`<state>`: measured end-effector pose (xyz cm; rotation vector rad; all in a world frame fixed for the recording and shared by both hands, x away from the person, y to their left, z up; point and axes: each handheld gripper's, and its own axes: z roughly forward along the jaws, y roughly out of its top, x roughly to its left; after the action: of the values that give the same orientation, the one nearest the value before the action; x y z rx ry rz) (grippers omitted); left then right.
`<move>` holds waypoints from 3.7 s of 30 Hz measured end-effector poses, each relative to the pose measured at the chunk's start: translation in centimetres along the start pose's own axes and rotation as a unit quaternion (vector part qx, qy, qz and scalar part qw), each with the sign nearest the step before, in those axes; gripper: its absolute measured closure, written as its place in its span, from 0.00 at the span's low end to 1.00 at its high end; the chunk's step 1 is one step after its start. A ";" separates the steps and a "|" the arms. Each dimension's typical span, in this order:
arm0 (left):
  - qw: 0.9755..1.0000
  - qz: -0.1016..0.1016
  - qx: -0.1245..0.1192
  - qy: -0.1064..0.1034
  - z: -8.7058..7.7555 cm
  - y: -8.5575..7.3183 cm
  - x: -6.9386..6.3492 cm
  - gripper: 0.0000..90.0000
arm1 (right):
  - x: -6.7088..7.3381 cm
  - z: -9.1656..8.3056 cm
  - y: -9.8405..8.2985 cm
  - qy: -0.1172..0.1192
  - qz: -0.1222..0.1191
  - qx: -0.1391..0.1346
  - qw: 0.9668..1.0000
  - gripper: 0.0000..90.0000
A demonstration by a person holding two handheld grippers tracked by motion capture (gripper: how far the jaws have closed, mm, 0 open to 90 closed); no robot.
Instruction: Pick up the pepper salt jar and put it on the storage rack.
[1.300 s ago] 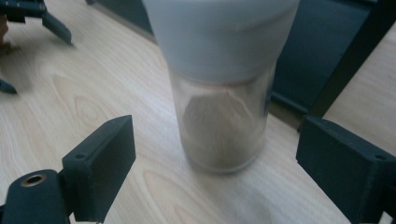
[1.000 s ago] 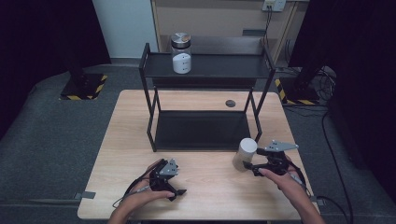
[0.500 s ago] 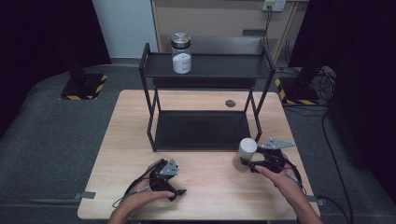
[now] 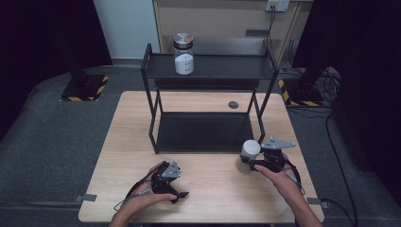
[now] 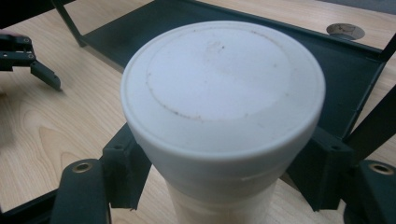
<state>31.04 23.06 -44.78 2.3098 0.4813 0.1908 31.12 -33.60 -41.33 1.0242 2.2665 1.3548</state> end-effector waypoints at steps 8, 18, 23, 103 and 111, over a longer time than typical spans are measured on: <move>1.000 0.000 0.000 0.000 0.0 0.0 0.0 0.00 | 0.7 0.0 -0.4 -0.014 -0.017 -0.012 1.000 0.38; 1.000 0.000 0.000 0.000 0.0 0.0 0.0 0.00 | 1.2 0.0 -0.9 -0.023 -0.028 -0.022 0.999 0.40; 1.000 0.000 0.000 0.000 0.0 0.0 0.0 0.00 | 1.3 -0.1 -1.0 -0.023 -0.034 -0.025 0.999 0.40; 1.000 -0.002 0.000 0.000 0.0 0.0 -0.1 0.00 | 2.2 -8.6 15.2 0.064 -0.075 -0.171 0.980 0.40; 1.000 -0.002 0.000 0.000 0.0 0.0 0.0 0.00 | 2.0 -8.4 17.4 0.070 -0.083 -0.170 0.979 0.40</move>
<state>30.99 23.09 -44.80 2.3078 0.4854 0.1883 32.16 -32.37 -21.98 0.6302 2.0580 1.7086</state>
